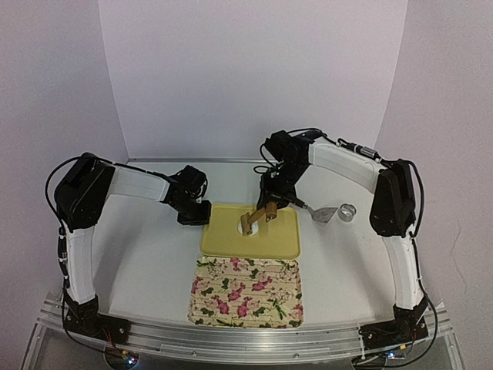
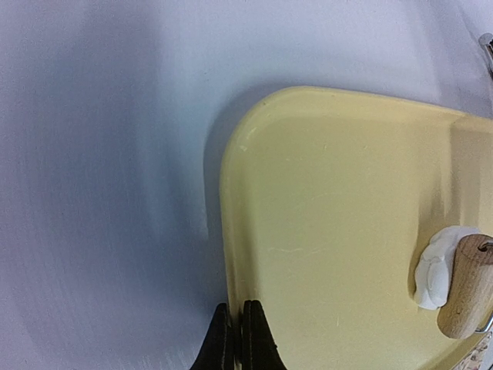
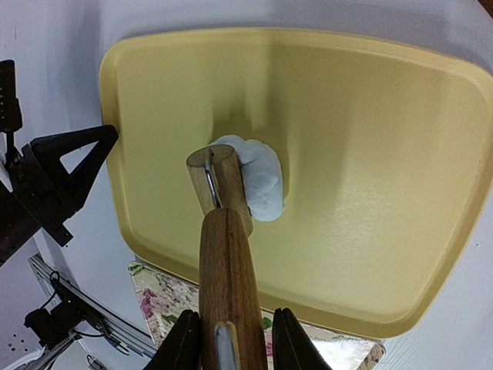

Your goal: Roll out the dumpling wrappers from the dough

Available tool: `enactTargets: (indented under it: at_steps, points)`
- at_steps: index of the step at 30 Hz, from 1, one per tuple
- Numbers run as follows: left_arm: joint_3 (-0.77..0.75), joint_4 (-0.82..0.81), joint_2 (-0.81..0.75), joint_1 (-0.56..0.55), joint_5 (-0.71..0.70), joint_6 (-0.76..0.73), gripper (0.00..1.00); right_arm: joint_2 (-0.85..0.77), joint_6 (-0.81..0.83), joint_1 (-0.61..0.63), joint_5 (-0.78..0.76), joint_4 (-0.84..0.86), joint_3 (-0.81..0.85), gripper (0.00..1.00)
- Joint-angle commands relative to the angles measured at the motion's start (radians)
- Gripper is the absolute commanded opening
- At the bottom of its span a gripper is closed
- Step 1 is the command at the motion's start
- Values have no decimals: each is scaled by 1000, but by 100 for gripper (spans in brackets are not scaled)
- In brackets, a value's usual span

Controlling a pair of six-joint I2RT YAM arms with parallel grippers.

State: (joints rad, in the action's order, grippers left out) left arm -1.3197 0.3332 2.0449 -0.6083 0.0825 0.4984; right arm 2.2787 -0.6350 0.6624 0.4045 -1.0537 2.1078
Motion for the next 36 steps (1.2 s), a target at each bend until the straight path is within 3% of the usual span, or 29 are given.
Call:
enactTargets:
  at_steps: [1,36]
  points:
    - [18,86,-4,-22,22,0,0,179,0,6,-230,-81,-87,0]
    - [22,93,-12,-22,9,5,0,243,9,6,-276,-81,-29,0]
